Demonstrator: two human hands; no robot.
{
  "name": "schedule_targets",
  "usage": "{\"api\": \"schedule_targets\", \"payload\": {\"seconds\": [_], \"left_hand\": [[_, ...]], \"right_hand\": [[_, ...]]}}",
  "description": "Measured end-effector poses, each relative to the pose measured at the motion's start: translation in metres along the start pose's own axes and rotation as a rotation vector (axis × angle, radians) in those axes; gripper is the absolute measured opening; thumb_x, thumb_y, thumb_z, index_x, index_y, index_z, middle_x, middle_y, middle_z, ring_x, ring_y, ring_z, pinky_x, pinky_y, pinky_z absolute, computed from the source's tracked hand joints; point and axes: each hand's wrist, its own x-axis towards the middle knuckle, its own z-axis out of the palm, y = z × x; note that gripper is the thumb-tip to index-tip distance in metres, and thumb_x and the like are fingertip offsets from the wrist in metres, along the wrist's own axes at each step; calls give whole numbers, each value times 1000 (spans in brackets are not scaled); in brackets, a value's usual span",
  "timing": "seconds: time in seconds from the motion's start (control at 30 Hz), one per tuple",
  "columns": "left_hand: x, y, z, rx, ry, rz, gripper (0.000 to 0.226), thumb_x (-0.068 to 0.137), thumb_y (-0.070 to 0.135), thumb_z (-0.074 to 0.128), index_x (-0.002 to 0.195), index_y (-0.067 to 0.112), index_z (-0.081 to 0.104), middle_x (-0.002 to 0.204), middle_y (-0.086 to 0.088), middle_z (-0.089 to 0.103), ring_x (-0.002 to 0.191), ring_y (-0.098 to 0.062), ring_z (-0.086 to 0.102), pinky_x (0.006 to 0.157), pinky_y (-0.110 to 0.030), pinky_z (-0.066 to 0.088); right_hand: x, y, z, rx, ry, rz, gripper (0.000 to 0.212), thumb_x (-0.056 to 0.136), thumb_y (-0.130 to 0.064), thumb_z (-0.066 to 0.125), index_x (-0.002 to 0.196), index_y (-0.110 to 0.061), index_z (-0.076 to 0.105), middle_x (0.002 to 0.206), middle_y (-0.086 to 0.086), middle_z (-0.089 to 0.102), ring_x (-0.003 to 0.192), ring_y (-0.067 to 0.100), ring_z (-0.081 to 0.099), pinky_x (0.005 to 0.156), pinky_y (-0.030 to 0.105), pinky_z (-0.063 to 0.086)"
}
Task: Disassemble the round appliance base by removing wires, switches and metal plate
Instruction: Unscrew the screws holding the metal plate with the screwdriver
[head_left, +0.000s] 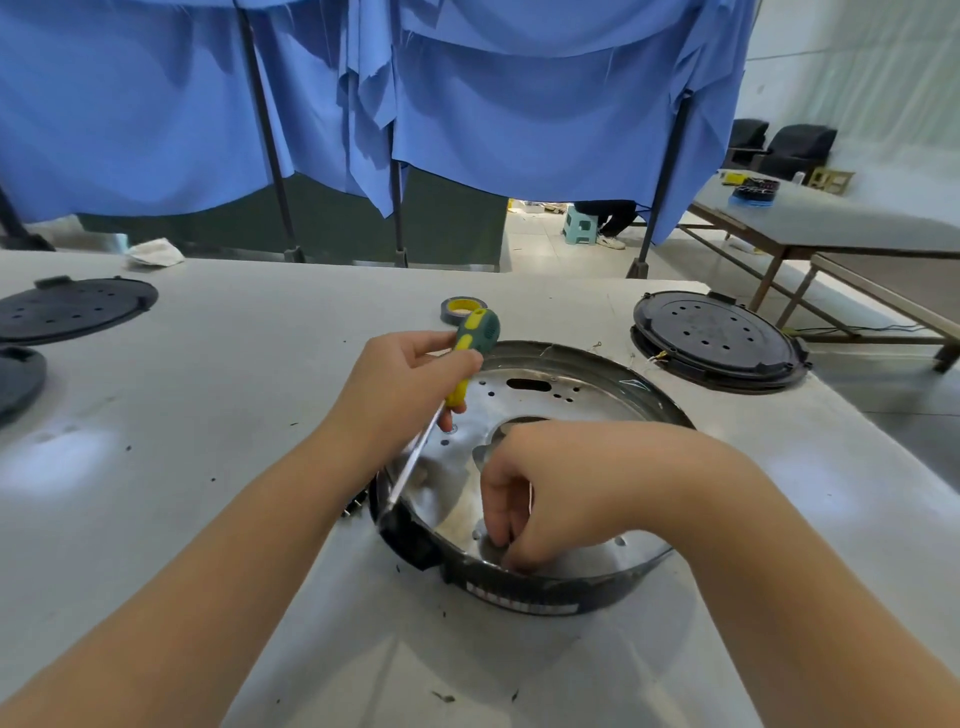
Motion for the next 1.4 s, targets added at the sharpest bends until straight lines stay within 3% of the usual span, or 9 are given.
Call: {"api": "schedule_targets", "payload": {"seconds": [0.17,0.3,0.4,0.63,0.8,0.93,1.1,1.23,1.4], "left_hand": [[-4,-5,7,146,-37,73,45,87,15,65,131,19,56,57,-8,67,45,-10,58,48,-26,52],[-8,-6,9,343,-72,148,51,80,28,63,130,23,55,46,7,57,49,-7,56,64,-36,54],[-10,-6,11,428,-95,161,65,68,40,54,131,26,53,45,11,55,46,-3,48,59,-31,45],[-11,-7,10,497,-114,182,62,68,44,53,128,30,53,49,11,59,53,-8,55,65,-38,50],[-11,-8,11,507,-110,198,62,68,45,52,128,30,53,46,14,54,47,-4,48,60,-32,46],[-9,-9,11,506,-103,199,62,68,45,53,128,30,53,45,15,53,46,-3,46,59,-29,43],[-9,-10,11,502,-107,207,61,69,45,53,128,29,53,44,16,52,45,-2,46,58,-28,40],[-8,-10,10,504,-105,208,55,75,41,59,128,29,53,45,16,52,46,-2,46,59,-28,40],[-9,-9,10,501,-114,201,56,75,42,61,128,29,52,45,17,53,46,-1,46,59,-28,39]], "right_hand": [[0,-1,-1,-8,-32,-18,4,82,-22,68,83,-26,69,72,-12,61,54,3,50,36,6,33],[1,-1,-1,3,-57,-17,4,82,-22,67,82,-25,68,67,-8,59,44,2,48,33,8,32],[0,-2,-2,0,-69,-10,3,83,-23,66,82,-25,67,66,-8,59,46,4,47,33,8,33],[-1,-3,-1,-26,-57,-1,4,84,-26,64,85,-24,67,65,-9,56,47,5,45,31,7,31],[-1,-3,0,-35,-36,-13,17,85,-27,64,94,-13,69,66,-5,55,46,7,43,30,7,29],[1,-3,1,0,-29,-25,12,82,-21,65,87,-13,72,64,-5,61,35,-1,45,32,7,31],[3,-2,0,63,-46,-32,5,80,-18,68,83,-18,72,69,-7,66,41,-5,49,37,6,34],[3,1,-3,104,-60,-53,4,79,-20,69,80,-22,71,65,-10,64,44,-3,49,44,12,40],[-4,7,-11,248,-80,-96,4,77,-18,71,76,-22,70,68,-5,65,61,11,52,60,33,44]]}}
